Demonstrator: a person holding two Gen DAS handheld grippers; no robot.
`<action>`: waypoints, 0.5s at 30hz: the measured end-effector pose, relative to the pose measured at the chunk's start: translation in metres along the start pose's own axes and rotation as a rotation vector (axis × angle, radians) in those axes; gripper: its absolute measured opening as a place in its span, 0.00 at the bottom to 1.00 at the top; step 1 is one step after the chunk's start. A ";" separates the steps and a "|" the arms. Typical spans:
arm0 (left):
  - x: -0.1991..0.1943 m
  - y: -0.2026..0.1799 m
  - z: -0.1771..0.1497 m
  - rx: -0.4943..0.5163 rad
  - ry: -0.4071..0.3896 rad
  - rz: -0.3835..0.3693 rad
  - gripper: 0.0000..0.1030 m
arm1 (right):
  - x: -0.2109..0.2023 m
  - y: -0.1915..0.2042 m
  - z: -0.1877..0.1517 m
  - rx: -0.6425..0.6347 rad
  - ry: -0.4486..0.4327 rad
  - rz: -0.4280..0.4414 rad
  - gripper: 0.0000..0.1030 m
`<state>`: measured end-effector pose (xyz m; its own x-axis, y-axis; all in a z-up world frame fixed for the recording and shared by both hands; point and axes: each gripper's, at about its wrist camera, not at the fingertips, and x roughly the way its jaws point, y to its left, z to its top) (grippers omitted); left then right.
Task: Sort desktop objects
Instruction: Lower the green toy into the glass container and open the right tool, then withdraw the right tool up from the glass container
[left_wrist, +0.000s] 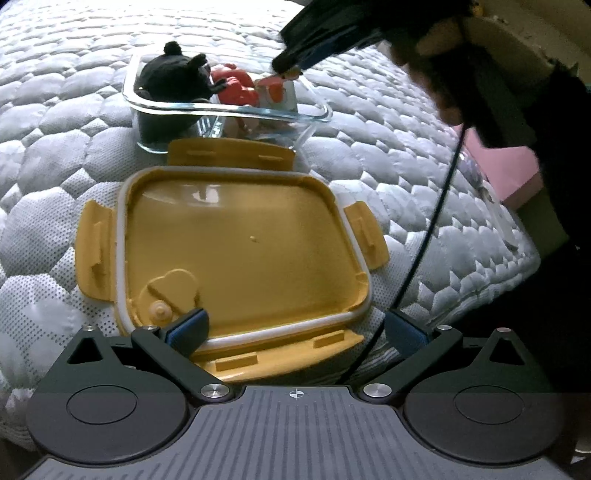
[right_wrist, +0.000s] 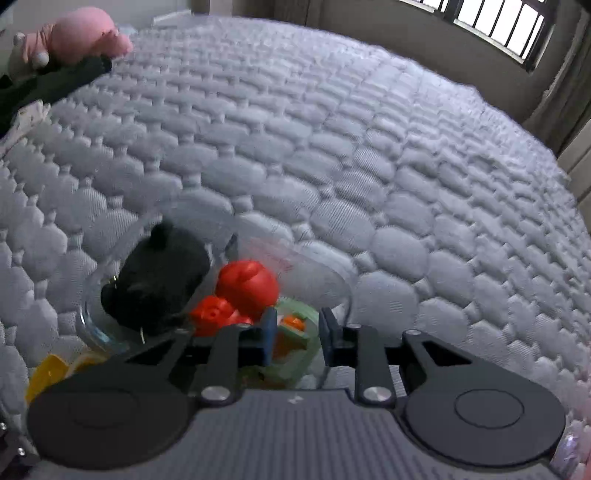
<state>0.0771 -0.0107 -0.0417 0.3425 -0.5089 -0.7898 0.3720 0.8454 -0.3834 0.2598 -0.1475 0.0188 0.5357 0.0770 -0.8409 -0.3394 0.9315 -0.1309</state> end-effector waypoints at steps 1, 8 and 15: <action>0.000 0.000 0.000 0.001 0.001 0.001 1.00 | 0.004 0.000 -0.002 0.003 0.002 0.006 0.28; 0.001 0.000 0.000 -0.009 0.002 0.006 1.00 | 0.001 -0.008 -0.007 0.053 -0.041 0.022 0.35; 0.000 -0.002 0.000 -0.001 0.004 0.011 1.00 | -0.006 -0.018 -0.011 0.107 -0.093 0.036 0.35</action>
<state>0.0767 -0.0122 -0.0413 0.3431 -0.4985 -0.7961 0.3670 0.8514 -0.3749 0.2536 -0.1684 0.0201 0.5959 0.1387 -0.7910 -0.2775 0.9599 -0.0407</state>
